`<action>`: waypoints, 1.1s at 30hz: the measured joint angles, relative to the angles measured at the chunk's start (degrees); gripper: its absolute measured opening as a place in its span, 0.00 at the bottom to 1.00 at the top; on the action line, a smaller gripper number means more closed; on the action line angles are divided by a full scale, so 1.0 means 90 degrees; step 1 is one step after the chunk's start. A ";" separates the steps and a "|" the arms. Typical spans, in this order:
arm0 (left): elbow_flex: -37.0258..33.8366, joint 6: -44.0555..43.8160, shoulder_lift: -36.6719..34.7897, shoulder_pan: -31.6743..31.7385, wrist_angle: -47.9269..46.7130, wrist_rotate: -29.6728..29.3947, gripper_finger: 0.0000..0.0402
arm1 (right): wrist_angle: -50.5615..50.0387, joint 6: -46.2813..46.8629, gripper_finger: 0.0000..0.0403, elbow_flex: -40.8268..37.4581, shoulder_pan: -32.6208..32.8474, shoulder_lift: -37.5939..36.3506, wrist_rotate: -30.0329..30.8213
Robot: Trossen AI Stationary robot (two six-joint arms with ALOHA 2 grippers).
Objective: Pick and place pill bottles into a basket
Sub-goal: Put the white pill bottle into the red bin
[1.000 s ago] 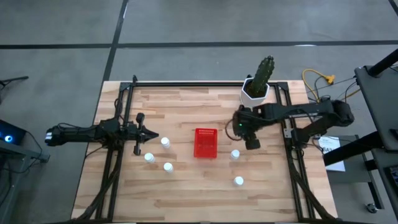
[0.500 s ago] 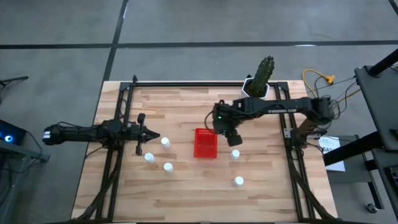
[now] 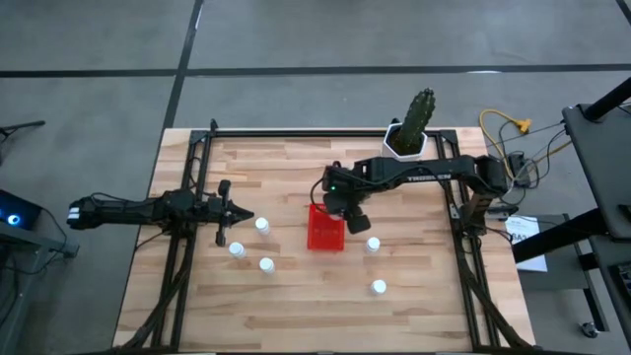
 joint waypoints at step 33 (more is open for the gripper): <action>0.0001 0.0000 0.0000 0.0000 0.0002 0.0000 0.00 | 0.1299 -0.0141 0.38 -0.0969 -0.0002 0.0031 0.0067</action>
